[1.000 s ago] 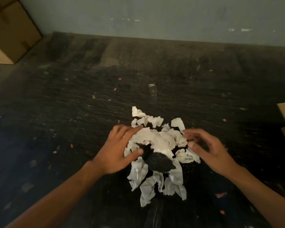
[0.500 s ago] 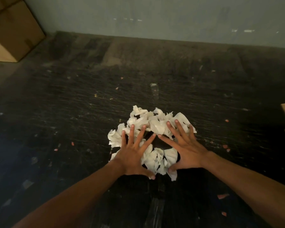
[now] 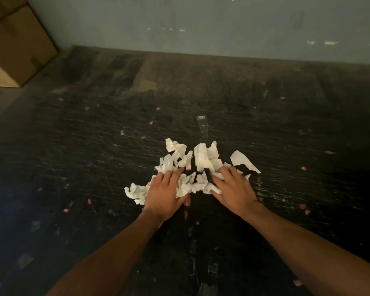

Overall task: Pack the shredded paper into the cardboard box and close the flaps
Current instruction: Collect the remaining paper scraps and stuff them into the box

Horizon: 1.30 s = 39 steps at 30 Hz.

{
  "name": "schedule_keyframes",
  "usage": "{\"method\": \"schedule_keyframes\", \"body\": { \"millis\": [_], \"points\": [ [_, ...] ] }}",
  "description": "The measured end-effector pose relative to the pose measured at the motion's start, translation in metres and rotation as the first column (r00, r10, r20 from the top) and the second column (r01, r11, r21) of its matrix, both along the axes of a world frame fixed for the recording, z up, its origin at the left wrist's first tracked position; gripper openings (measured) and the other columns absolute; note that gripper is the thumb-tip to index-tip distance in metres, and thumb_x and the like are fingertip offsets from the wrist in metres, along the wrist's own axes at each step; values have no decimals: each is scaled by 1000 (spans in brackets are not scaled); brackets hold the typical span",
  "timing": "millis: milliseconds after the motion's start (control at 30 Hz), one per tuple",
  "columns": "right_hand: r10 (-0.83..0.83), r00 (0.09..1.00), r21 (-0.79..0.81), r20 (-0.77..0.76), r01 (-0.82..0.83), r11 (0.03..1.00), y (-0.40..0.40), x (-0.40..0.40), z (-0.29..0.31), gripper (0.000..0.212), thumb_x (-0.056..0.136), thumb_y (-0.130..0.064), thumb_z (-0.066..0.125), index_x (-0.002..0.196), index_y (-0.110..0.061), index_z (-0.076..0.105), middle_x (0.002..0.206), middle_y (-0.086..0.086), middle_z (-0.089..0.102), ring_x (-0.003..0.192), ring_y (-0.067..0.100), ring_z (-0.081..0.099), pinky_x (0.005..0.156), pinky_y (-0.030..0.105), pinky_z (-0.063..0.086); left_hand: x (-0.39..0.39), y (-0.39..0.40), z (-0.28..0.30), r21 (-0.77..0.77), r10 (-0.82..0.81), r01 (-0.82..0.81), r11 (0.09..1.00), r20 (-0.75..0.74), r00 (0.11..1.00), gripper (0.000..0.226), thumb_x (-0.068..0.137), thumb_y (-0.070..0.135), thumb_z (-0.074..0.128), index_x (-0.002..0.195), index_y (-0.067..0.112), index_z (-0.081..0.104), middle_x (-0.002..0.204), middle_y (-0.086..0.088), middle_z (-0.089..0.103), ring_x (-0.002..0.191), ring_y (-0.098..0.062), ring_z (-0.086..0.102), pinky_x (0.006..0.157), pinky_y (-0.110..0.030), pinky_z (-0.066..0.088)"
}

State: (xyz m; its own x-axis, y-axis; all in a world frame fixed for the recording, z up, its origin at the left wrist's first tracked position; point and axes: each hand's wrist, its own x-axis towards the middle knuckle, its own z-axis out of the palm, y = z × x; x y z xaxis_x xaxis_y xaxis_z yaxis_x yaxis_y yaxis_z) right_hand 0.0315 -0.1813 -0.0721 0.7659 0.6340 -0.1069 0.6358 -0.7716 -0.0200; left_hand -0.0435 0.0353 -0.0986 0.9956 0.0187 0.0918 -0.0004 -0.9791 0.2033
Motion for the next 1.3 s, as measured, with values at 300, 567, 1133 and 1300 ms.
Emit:
{"method": "schedule_keyframes", "body": {
  "millis": [300, 567, 1133, 1300],
  "points": [
    [-91, 964, 97, -251, 119, 988, 13, 6, 22, 45, 95, -23, 52, 139, -16, 41, 126, 7, 57, 109, 23, 60, 90, 38, 52, 11, -2, 16, -133, 173, -188, 973, -115, 978, 46, 96, 53, 46, 126, 19, 54, 114, -3, 67, 101, -21, 66, 88, -42, 54],
    [-237, 882, 308, -408, 378, 873, -26, -7, 64, 25, 98, -25, 50, 122, -17, 56, 103, 6, 68, 81, 14, 62, 71, 30, 51, -3, -17, 53, -366, 354, -360, 858, -85, 931, 56, 84, 68, 31, 78, 20, 58, 67, 6, 60, 62, -9, 61, 62, -29, 53],
    [-419, 891, 368, -173, 454, 812, -165, -32, 220, 47, 100, -35, 45, 138, -8, 44, 119, 17, 61, 96, 25, 62, 74, 31, 49, -38, -81, 196, -431, 388, -316, 845, 88, 918, 51, 97, 56, 37, 100, 12, 63, 75, -1, 66, 70, -15, 67, 75, -38, 60],
    [-497, 864, 401, -79, 484, 777, -212, -61, 247, 35, 100, -33, 44, 117, -4, 55, 108, 19, 64, 98, 32, 58, 75, 38, 43, -59, -105, 221, -459, 320, -207, 864, 182, 930, 50, 97, 55, 38, 103, 12, 63, 83, -2, 68, 75, -16, 66, 78, -35, 57]
  ]
}}
